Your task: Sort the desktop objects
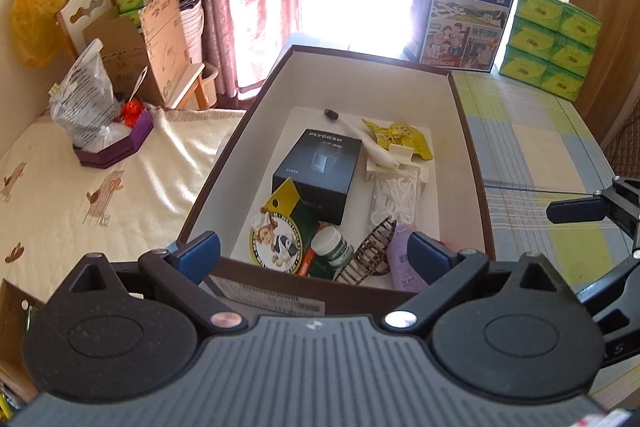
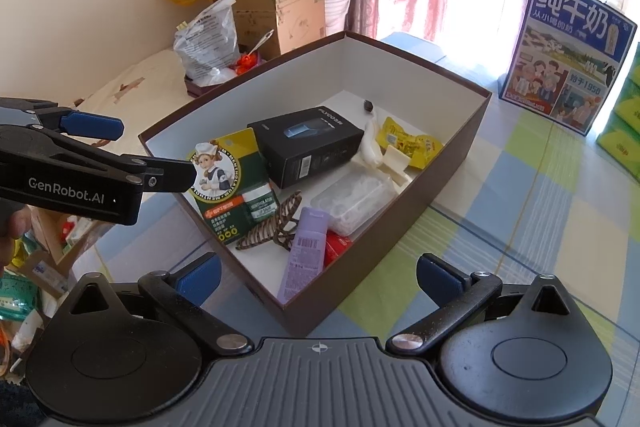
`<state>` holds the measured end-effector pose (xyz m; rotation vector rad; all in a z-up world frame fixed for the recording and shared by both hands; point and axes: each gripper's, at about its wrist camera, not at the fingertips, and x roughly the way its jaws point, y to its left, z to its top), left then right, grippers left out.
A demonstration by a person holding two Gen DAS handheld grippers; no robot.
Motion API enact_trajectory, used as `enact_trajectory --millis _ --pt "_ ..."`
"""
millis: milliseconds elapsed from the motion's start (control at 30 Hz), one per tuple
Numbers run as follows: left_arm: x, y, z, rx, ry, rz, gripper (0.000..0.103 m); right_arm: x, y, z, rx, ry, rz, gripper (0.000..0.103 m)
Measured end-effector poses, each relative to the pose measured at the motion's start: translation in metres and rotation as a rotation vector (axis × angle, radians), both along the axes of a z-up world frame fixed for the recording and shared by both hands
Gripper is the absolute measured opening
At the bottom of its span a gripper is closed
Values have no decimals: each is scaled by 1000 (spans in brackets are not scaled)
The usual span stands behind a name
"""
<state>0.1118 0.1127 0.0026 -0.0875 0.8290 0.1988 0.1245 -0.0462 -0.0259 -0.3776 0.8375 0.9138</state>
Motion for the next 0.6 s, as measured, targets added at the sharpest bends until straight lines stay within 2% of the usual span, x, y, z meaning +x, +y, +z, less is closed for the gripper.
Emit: enact_trajectory --millis 600 --pt "-21 -26 0 15 39 85 98 -6 -26 -2 3 26 46 101"
